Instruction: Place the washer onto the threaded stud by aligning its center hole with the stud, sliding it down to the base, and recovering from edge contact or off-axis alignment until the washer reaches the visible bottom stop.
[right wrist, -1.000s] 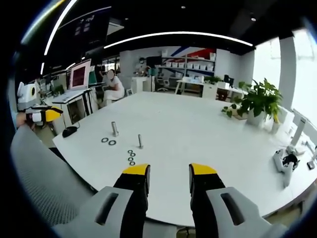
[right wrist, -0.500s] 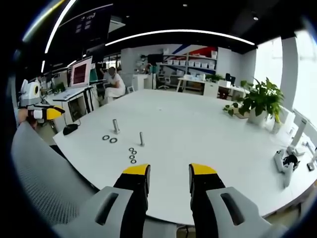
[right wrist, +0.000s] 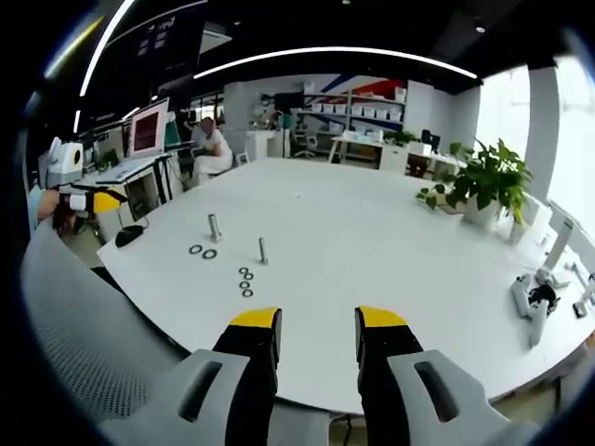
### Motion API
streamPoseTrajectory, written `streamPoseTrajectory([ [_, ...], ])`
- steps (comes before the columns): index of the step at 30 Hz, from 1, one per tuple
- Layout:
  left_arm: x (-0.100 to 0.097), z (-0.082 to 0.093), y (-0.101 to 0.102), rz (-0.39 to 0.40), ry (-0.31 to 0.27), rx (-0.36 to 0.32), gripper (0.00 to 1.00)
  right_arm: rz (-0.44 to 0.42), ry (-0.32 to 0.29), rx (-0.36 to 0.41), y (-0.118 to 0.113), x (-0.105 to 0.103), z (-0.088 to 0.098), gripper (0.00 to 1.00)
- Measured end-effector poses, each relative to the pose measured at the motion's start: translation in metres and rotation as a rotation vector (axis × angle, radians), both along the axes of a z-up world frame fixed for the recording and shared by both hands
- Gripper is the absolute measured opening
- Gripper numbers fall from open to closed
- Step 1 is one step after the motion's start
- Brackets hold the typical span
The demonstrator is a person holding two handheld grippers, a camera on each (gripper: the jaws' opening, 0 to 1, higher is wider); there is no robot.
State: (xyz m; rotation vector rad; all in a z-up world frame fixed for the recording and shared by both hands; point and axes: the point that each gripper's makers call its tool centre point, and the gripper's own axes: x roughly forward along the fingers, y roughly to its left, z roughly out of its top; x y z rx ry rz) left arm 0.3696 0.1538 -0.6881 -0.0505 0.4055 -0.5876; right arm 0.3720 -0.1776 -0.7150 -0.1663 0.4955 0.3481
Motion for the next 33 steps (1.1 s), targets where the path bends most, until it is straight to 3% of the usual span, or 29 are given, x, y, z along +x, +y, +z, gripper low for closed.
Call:
streamPoseTrajectory([
  [3, 0.008, -0.005, 0.003, -0.01, 0.012, 0.016, 0.21, 0.008, -0.055, 0.052, 0.003, 0.002, 0.01, 0.34],
  [5, 0.013, -0.009, 0.005, -0.022, 0.014, 0.035, 0.21, -0.001, -0.026, 0.034, -0.001, 0.001, 0.004, 0.34],
  [15, 0.04, -0.022, 0.013, -0.073, 0.009, 0.138, 0.18, 0.01, -0.018, 0.028, -0.001, 0.001, 0.002, 0.33],
  [27, 0.069, -0.051, 0.013, -0.196, 0.003, 0.346, 0.17, -0.005, -0.013, 0.032, -0.001, 0.001, 0.0, 0.33],
  [33, 0.082, -0.063, 0.01, -0.216, 0.021, 0.367, 0.17, -0.017, -0.008, 0.031, -0.002, 0.001, -0.001, 0.33],
])
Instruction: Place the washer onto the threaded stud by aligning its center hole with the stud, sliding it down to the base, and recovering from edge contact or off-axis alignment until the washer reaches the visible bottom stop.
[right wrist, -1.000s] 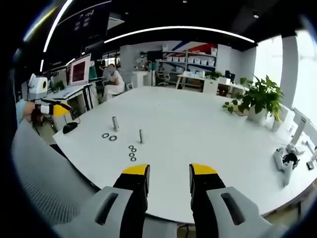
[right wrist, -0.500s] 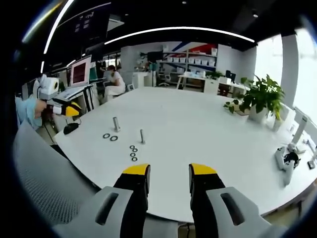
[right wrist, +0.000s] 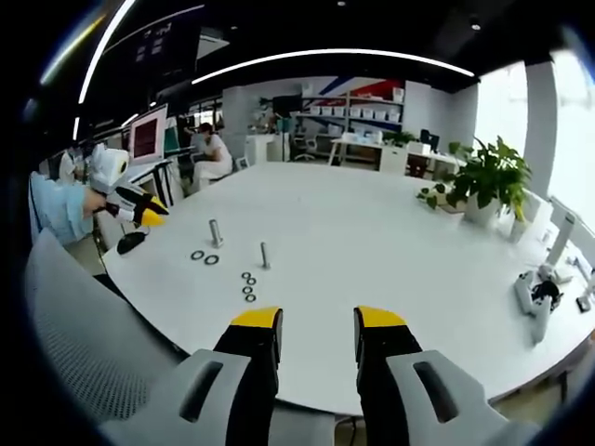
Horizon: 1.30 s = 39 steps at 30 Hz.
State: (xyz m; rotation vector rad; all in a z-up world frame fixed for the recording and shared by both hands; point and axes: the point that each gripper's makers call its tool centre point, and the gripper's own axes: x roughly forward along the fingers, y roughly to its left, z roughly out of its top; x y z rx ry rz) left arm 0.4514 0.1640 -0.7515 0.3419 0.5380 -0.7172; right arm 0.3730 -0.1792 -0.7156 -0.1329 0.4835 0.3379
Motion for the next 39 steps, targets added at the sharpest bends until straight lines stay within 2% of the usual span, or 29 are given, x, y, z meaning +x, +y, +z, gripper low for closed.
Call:
streamPoseTrajectory([
  [5, 0.01, -0.013, 0.0, -0.025, 0.009, 0.049, 0.16, -0.006, 0.013, -0.009, -0.001, 0.0, -0.002, 0.33],
  [15, 0.03, -0.032, 0.001, -0.055, 0.047, 0.099, 0.16, -0.016, 0.009, -0.011, -0.002, 0.0, -0.001, 0.32],
  [21, 0.039, -0.051, 0.001, -0.08, 0.078, 0.144, 0.16, -0.017, 0.002, -0.012, -0.001, 0.001, 0.001, 0.3],
  [25, 0.041, -0.052, -0.007, -0.113, 0.061, 0.167, 0.15, -0.02, -0.009, -0.013, -0.002, 0.001, 0.002, 0.28],
  [29, 0.041, -0.062, -0.005, -0.137, 0.07, 0.21, 0.15, -0.019, -0.006, -0.01, -0.002, 0.001, 0.002, 0.27],
  [39, 0.05, -0.089, 0.002, -0.173, 0.132, 0.279, 0.15, -0.025, -0.004, -0.005, -0.003, 0.002, 0.003, 0.27],
])
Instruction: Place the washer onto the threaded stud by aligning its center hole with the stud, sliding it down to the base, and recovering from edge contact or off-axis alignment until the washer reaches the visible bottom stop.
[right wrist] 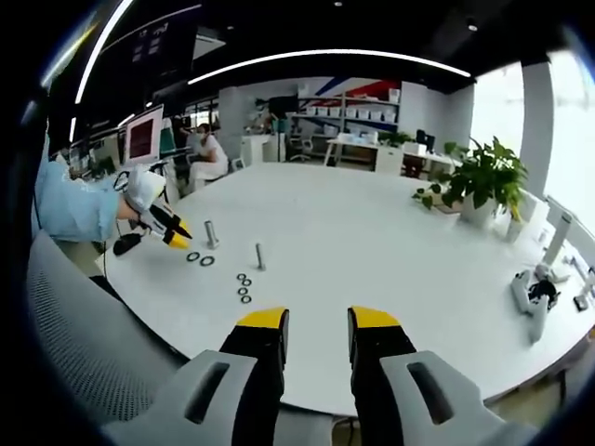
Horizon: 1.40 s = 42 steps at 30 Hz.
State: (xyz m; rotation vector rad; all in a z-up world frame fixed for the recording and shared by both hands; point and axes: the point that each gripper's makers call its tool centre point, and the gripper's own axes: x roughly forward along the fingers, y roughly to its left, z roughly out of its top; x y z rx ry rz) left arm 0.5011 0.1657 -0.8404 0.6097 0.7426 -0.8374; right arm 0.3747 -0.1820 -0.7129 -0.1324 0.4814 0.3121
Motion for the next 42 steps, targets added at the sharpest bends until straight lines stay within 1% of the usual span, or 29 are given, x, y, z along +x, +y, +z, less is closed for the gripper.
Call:
streamPoseTrajectory([
  [3, 0.002, -0.005, 0.001, -0.006, 0.011, 0.012, 0.15, -0.003, 0.004, -0.001, 0.0, 0.0, -0.001, 0.27],
  [6, 0.003, -0.011, 0.003, -0.031, 0.014, 0.04, 0.13, -0.006, 0.003, 0.001, 0.0, 0.0, 0.0, 0.27],
  [11, 0.005, -0.019, 0.003, -0.032, 0.039, 0.045, 0.12, -0.011, 0.0, 0.004, -0.001, 0.0, 0.0, 0.27],
  [19, 0.007, -0.032, 0.001, -0.042, 0.06, 0.063, 0.11, -0.017, -0.002, 0.009, -0.002, 0.001, 0.0, 0.27],
  [21, 0.01, -0.031, -0.002, -0.026, 0.062, 0.041, 0.11, -0.019, -0.003, 0.011, -0.002, 0.001, 0.0, 0.27],
  [24, 0.009, -0.029, -0.002, -0.033, 0.062, 0.038, 0.09, -0.021, -0.003, 0.012, -0.002, 0.001, 0.0, 0.27],
  [29, 0.006, -0.029, -0.004, -0.056, 0.067, 0.043, 0.03, -0.024, 0.0, 0.012, -0.002, 0.001, 0.0, 0.27],
  [33, 0.005, -0.029, -0.003, -0.04, 0.075, 0.035, 0.03, -0.024, 0.001, 0.013, -0.002, 0.001, 0.0, 0.27],
  [38, 0.003, -0.029, -0.003, -0.062, 0.052, 0.061, 0.02, -0.026, 0.001, 0.013, -0.002, 0.001, 0.0, 0.27],
  [42, 0.003, -0.021, -0.002, -0.052, 0.037, 0.046, 0.02, -0.027, 0.0, 0.015, -0.002, 0.001, 0.0, 0.27],
])
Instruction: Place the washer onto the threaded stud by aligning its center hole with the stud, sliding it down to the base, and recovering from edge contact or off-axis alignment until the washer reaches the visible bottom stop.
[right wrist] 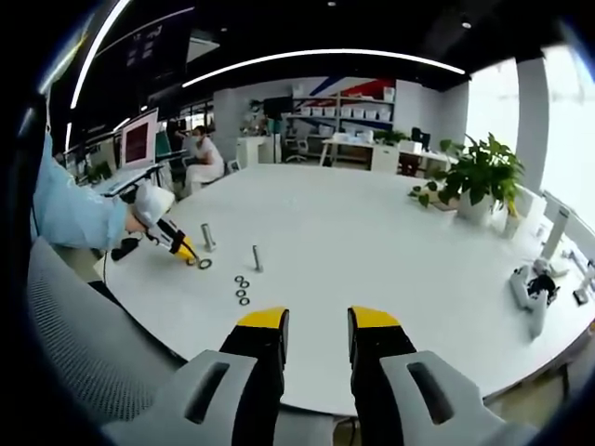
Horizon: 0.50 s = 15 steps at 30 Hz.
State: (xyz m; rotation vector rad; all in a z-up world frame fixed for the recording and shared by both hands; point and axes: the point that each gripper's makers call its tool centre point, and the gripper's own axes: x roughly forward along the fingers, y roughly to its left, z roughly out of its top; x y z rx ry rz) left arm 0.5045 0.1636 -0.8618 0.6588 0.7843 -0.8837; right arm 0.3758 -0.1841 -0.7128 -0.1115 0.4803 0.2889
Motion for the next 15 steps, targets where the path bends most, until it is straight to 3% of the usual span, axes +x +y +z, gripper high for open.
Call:
streamPoseTrajectory([
  [15, 0.003, 0.028, 0.0, 0.032, -0.036, -0.038, 0.01, -0.001, -0.008, 0.006, -0.001, 0.001, 0.001, 0.27],
])
